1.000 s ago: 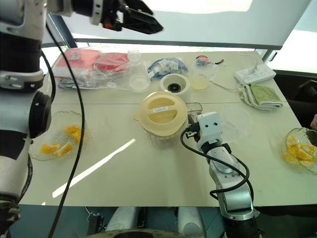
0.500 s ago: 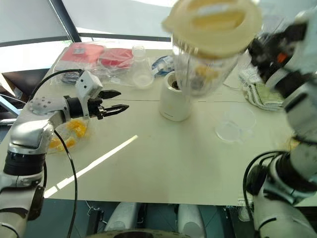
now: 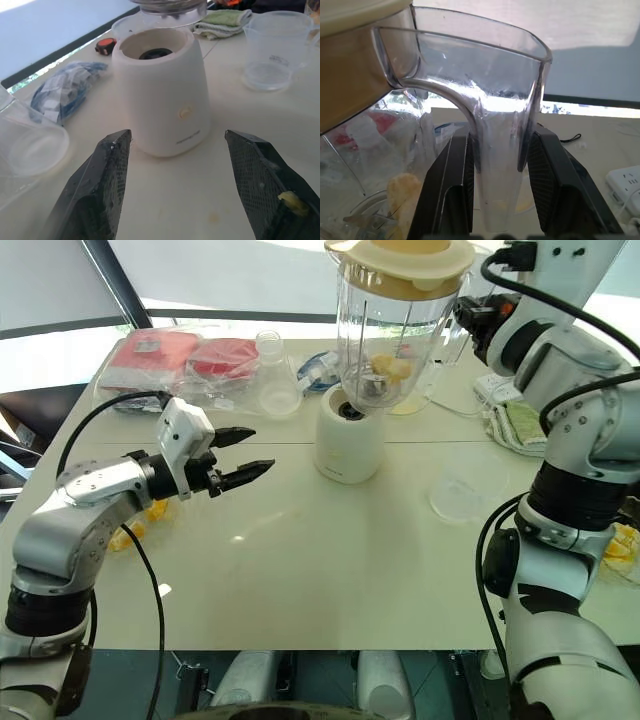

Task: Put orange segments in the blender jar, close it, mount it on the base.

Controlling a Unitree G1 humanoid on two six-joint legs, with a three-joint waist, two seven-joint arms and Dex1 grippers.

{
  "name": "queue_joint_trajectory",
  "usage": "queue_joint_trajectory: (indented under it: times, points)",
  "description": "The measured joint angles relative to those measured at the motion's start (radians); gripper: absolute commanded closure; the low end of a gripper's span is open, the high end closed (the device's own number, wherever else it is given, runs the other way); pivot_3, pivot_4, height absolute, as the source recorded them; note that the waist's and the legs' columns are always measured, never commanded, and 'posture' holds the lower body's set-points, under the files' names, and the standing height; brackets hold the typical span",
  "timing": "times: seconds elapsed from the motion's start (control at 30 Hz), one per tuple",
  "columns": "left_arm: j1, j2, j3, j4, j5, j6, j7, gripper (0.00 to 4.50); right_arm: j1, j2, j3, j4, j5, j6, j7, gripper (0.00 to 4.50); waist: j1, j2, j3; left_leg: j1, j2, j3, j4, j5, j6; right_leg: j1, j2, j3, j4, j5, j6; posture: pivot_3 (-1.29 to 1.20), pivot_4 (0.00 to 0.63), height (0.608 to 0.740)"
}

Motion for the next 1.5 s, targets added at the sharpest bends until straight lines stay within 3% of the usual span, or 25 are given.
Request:
queue_joint_trajectory:
  times: [0.27,0.53,0.9,1.13,1.5]
  points:
    - [0.015,-0.018,-0.019,-0.038,-0.005,0.014,0.055,1.40,-0.007,0.065,0.041,0.086,-0.023,-0.098,-0.026,3.49,0.001,0.000,0.000,0.000,0.000,0.000,0.000,0.001,-0.001,0.000,0.000,0.000,0.000,0.000,0.000,0.00,0.150,0.740]
    - [0.027,0.002,-0.031,-0.036,-0.005,0.007,0.056,1.40,-0.006,0.062,0.078,0.085,-0.039,-0.104,-0.025,3.49,0.002,0.000,0.000,0.000,0.000,0.000,0.000,0.001,-0.002,0.000,0.000,0.000,0.000,0.000,0.000,0.00,0.150,0.740]
    - [0.017,-0.002,0.001,-0.035,-0.061,0.009,0.076,1.40,0.069,0.036,0.109,-0.022,-0.041,-0.033,-0.037,3.49,0.004,0.000,0.000,0.000,0.000,-0.001,0.000,0.001,-0.002,0.000,0.000,0.000,0.001,0.000,0.000,0.00,0.150,0.740]
    - [0.017,-0.002,0.001,-0.023,-0.061,0.007,0.087,1.40,0.068,0.080,0.032,-0.016,-0.031,0.003,-0.082,3.49,0.002,0.000,-0.001,0.001,-0.001,0.000,0.000,0.001,-0.002,0.001,0.000,0.000,0.001,0.000,0.000,0.00,0.150,0.740]
    - [0.018,-0.002,-0.004,-0.014,-0.058,0.000,0.110,1.40,0.051,0.074,0.111,-0.042,-0.065,0.025,-0.093,3.49,0.003,0.000,-0.001,0.002,-0.001,-0.001,0.000,0.001,-0.002,0.002,0.000,0.000,0.001,0.000,0.000,0.00,0.150,0.740]
